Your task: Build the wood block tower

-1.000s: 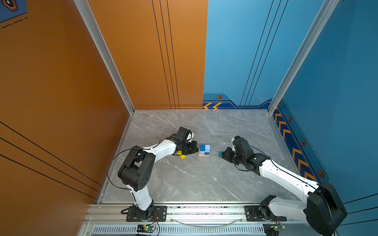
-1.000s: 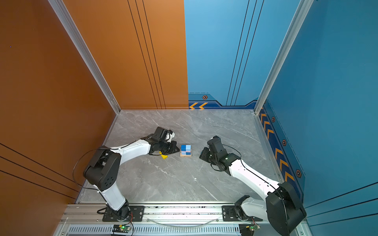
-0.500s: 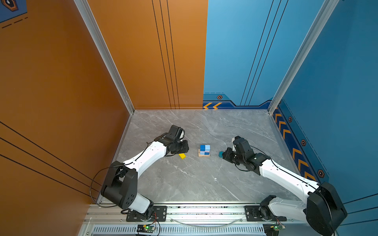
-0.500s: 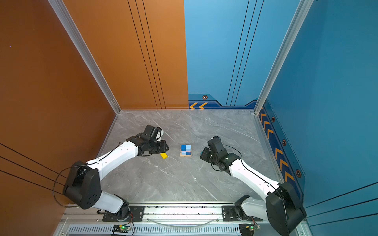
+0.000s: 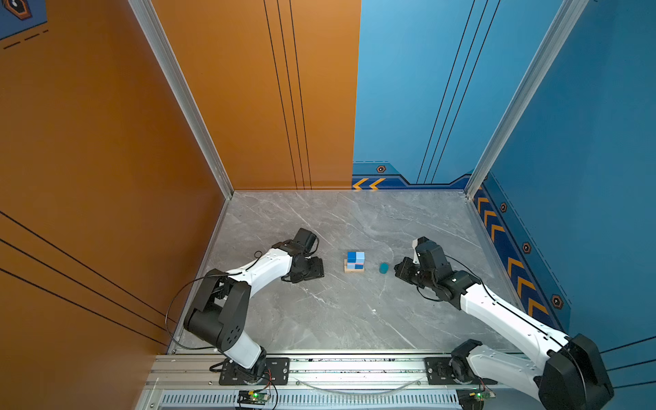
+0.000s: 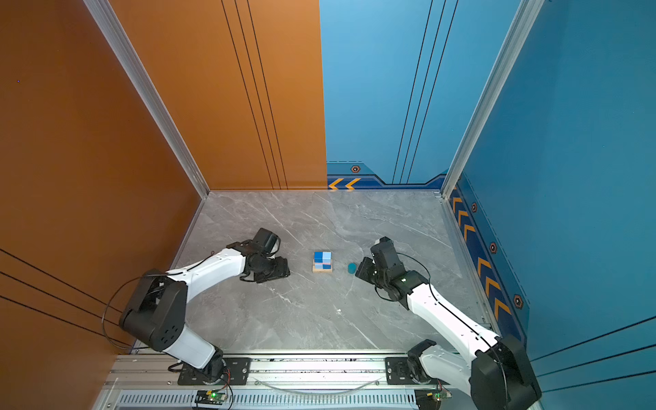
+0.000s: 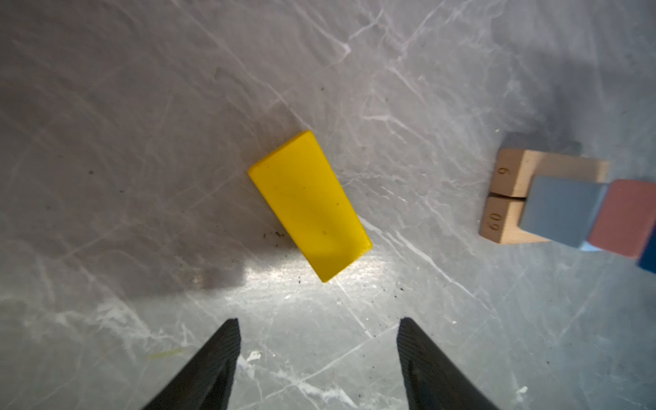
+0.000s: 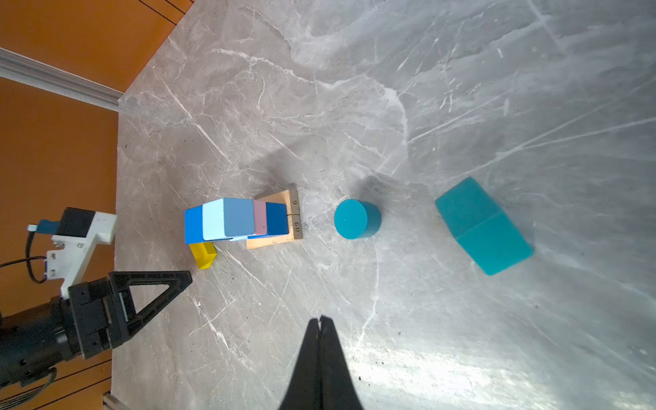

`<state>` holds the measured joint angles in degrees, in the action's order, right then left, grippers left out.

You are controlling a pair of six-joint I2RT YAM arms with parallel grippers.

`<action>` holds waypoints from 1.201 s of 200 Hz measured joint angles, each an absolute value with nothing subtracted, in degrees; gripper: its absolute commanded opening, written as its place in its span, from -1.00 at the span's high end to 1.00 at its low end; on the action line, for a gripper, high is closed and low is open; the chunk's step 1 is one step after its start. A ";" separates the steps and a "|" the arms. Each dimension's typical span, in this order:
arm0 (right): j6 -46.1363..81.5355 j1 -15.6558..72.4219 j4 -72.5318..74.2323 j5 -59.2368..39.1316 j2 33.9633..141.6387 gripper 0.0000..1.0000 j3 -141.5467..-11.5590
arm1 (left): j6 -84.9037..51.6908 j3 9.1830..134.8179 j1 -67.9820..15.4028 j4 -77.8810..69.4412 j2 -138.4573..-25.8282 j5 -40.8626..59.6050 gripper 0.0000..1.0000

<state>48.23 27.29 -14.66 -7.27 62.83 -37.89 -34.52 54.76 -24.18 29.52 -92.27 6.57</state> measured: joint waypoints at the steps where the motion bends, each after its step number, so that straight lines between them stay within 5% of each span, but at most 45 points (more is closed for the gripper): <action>1: 48.23 27.24 -14.63 -7.27 62.76 0.97 -37.85 | -34.54 54.76 -24.18 29.52 -92.36 6.57 -0.50; 129: 47.99 24.01 -15.07 -7.44 60.03 0.97 -35.16 | -38.92 59.16 -23.46 27.09 -99.02 3.16 -0.51; 240: 48.01 23.55 -15.40 -7.44 58.17 0.97 -35.11 | -34.76 65.93 -24.58 26.81 -105.27 0.78 0.03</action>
